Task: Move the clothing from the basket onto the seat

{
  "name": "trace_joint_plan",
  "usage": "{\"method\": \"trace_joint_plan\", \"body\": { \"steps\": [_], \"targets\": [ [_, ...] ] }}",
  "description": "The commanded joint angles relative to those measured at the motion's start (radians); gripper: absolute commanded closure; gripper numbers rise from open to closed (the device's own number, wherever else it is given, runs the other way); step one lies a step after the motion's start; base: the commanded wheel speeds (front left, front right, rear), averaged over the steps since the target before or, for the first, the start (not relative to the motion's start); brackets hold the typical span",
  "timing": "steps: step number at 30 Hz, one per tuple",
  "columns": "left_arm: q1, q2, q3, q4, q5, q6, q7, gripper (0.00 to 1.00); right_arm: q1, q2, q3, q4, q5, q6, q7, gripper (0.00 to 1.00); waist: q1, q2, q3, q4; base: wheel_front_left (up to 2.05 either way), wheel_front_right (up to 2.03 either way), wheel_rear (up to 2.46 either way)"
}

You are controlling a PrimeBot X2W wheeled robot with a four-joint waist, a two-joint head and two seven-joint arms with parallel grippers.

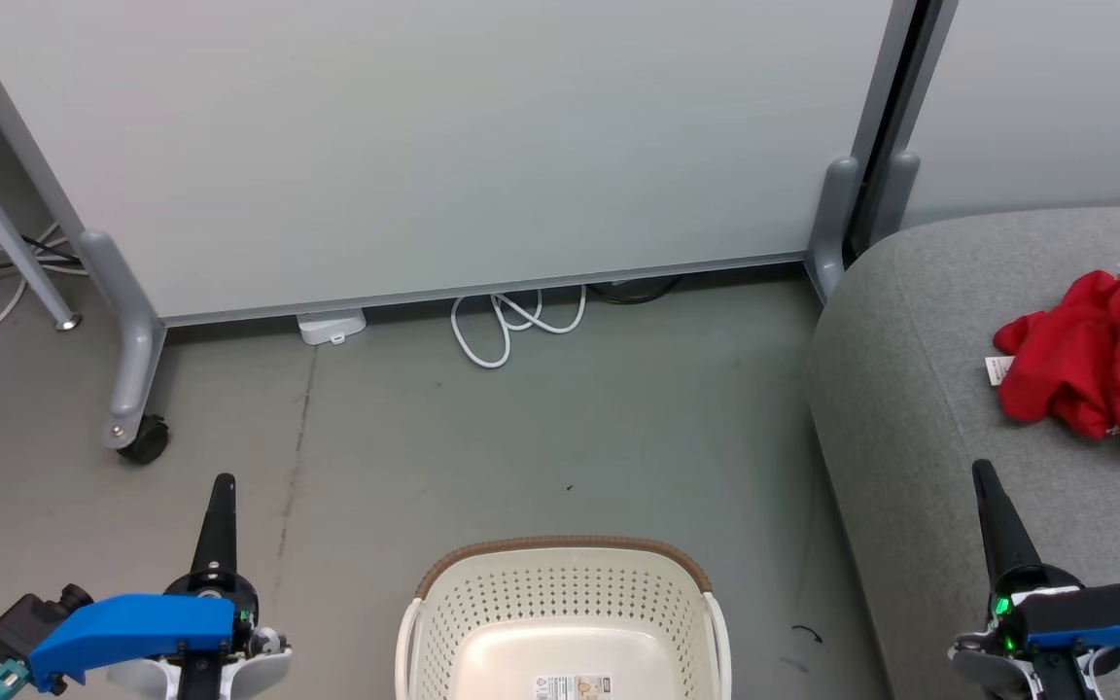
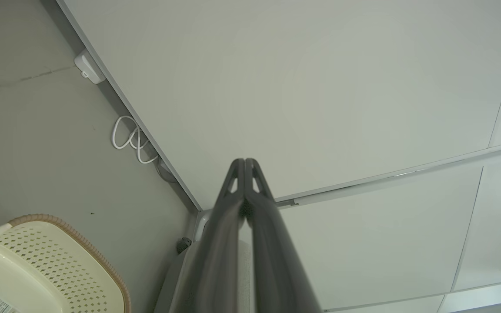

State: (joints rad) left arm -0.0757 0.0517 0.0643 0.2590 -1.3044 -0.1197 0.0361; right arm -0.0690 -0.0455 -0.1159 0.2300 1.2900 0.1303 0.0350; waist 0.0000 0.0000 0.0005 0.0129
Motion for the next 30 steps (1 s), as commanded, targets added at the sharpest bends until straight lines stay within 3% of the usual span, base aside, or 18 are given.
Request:
{"method": "trace_joint_plan", "body": {
  "steps": [1, 30],
  "targets": [
    [-0.022, 0.000, 0.009, -0.010, -0.025, -0.007, 0.008, 1.00, -0.023, -0.006, 0.001, -0.003, 0.027, 0.001, 0.009, 1.00, 0.0000, 0.0000, 0.000, -0.001, 0.00, 0.00, 0.00],
    [-0.035, -0.001, 0.044, -0.015, -0.250, -0.014, 0.066, 1.00, -0.040, -0.007, 0.002, 0.012, 0.262, 0.001, 0.067, 1.00, 0.0000, 0.0000, 0.002, -0.010, 0.00, 0.00, 0.00]
  ]
}}
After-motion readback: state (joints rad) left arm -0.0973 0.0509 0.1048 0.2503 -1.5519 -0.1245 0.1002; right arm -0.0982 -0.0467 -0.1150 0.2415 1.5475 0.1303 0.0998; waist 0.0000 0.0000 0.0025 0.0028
